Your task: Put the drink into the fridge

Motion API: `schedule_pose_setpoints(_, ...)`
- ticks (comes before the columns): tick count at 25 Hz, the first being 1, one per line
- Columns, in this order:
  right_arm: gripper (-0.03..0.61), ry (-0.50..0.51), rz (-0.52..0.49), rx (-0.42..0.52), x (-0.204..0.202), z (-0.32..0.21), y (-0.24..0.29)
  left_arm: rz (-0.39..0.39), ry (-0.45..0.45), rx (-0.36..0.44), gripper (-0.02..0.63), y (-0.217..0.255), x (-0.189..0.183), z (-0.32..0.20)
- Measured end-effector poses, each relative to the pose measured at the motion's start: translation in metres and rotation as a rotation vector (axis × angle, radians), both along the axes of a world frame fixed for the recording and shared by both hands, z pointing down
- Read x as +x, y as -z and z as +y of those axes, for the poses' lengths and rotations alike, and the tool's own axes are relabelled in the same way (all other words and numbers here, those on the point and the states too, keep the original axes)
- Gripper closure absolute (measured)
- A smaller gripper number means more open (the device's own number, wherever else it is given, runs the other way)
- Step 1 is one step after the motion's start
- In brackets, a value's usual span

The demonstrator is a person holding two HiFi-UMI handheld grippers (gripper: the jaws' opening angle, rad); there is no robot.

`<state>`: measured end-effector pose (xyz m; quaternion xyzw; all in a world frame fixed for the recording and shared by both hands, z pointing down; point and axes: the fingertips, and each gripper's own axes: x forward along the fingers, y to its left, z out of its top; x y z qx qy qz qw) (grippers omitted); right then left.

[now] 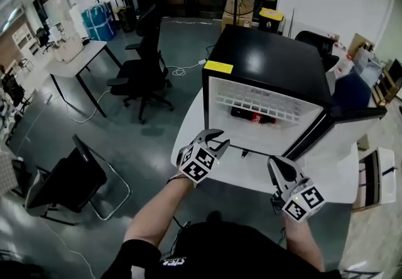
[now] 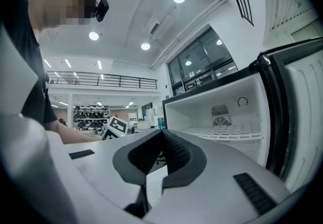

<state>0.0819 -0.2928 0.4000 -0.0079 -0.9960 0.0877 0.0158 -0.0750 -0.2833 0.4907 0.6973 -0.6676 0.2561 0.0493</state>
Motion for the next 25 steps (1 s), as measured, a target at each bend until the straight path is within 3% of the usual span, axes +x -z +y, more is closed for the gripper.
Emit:
schedule_pose_setpoints(5,0.563,0.011,-0.039,-0.008,0.048,0.023,-0.007,0.026,0.068,0.089,0.491,0.017,0.054,0.040)
schedule_pose_setpoints(11,0.563,-0.008,-0.046,-0.028,0.134,0.044,-0.015,0.127,0.159,0.141,0.492,0.041,0.133,0.085)
schedule_pose_setpoints(15,0.563,-0.030,-0.050,-0.028,0.187,0.045,-0.019,0.154,0.225,0.239,0.507,0.063,0.176,0.111)
schedule_pose_setpoints(18,0.565,-0.041,-0.053,-0.011,0.209,0.046,-0.018,0.158,0.245,0.290,0.520,0.076,0.197,0.127)
schedule_pose_setpoints(25,0.566,-0.029,-0.063,0.013,0.228,0.054,-0.012,0.212,0.318,0.302,0.525,0.076,0.208,0.155)
